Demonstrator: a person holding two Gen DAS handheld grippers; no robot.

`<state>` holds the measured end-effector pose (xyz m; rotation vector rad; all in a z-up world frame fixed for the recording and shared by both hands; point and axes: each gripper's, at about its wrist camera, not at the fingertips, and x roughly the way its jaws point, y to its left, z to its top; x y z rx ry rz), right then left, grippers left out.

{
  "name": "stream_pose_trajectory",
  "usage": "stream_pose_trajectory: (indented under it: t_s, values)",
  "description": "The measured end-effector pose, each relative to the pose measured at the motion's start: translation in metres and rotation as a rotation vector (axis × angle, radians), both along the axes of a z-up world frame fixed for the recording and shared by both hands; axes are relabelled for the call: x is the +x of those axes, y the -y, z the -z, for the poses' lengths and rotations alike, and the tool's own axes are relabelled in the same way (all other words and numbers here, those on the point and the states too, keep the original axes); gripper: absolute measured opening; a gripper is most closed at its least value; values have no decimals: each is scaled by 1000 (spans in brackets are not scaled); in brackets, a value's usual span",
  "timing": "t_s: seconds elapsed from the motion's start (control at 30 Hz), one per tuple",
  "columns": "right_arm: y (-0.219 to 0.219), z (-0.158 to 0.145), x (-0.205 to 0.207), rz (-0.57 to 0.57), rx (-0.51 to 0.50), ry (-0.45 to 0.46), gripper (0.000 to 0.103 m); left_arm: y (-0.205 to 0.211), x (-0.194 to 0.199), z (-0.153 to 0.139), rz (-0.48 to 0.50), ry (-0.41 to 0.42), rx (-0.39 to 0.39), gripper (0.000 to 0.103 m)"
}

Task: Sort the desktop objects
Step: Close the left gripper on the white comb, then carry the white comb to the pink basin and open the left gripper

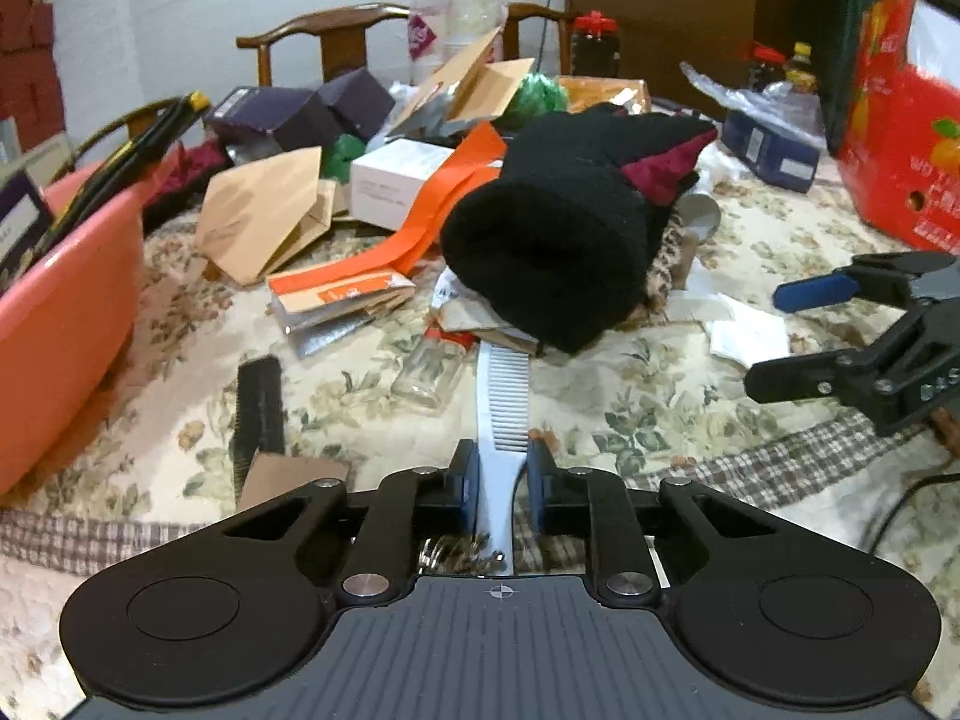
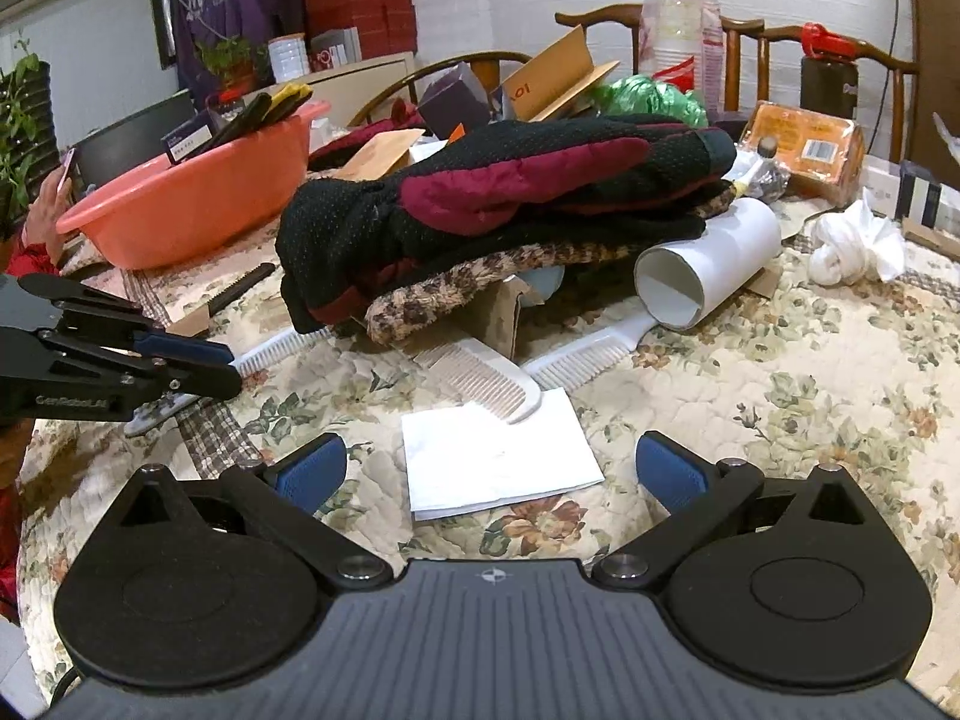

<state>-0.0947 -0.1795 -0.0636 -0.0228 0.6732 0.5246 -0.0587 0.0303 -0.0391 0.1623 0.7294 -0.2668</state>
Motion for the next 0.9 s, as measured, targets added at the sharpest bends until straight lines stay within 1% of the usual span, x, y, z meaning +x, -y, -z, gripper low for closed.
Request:
stream_pose_trajectory:
  t_s: [0.03, 0.07, 0.1, 0.17, 0.2, 0.23, 0.27, 0.3, 0.37, 0.47, 0.57, 0.6, 0.67, 0.73, 0.77, 0.8, 0.83, 0.87, 0.9]
  values:
    - [0, 0, 0, 0, 0, 0, 102, 7, 1, 0, 17, 9, 39, 30]
    - [0, 0, 0, 1, 1, 0, 102, 15, 5, 0, 17, 14, 81, 31]
    - [1, 0, -1, 3, 2, 0, 102, 21, 8, -1, 15, 9, 108, 30]
    - [1, 0, -2, 5, 6, 1, 102, 29, 11, -3, 21, -5, 148, 28]
    - [1, 0, -2, 6, 12, 1, 102, 30, 12, -4, 22, -11, 151, 28]
    - [2, 0, -2, 8, 17, 0, 102, 27, 13, -4, 19, -15, 140, 28]
    - [2, 0, -2, 9, 21, -1, 102, 23, 13, -4, 9, -19, 113, 16]
    - [2, -1, -2, 9, 21, -1, 102, 17, 13, -4, -8, -22, 80, 13]
    - [2, -1, -2, 9, 20, 1, 102, 8, 9, -4, -27, -27, 13, 13]
    - [3, -1, -3, 8, 32, 3, 101, -1, 2, -4, -44, -30, -61, 13]
    - [4, -2, -4, 6, 46, -10, 101, -7, -1, -6, -52, -41, -111, 13]
    - [3, -2, -4, 2, 35, -9, 101, -8, -3, -6, -53, -42, -117, 13]
    - [-2, -2, -6, -4, -2, 0, 101, -6, -7, -6, -47, -38, -98, 13]
    - [-11, 0, -7, -21, -64, 8, 102, -4, -11, -5, -39, -38, -84, 13]
    - [-18, 1, -7, -30, -117, 23, 102, -2, -14, -4, -36, -31, -68, 13]
    - [-21, 2, -8, -34, -142, 39, 102, -1, -16, -4, -35, -26, -60, 13]
    - [-23, 1, -7, -40, -141, 35, 102, 0, -18, -4, -35, -23, -60, 13]
    - [-22, 1, -5, -42, -124, 30, 95, 0, -19, -4, -31, -24, -67, 13]
    - [-21, 1, -3, -28, -112, 37, 83, -1, -20, -4, -28, -27, -78, 13]
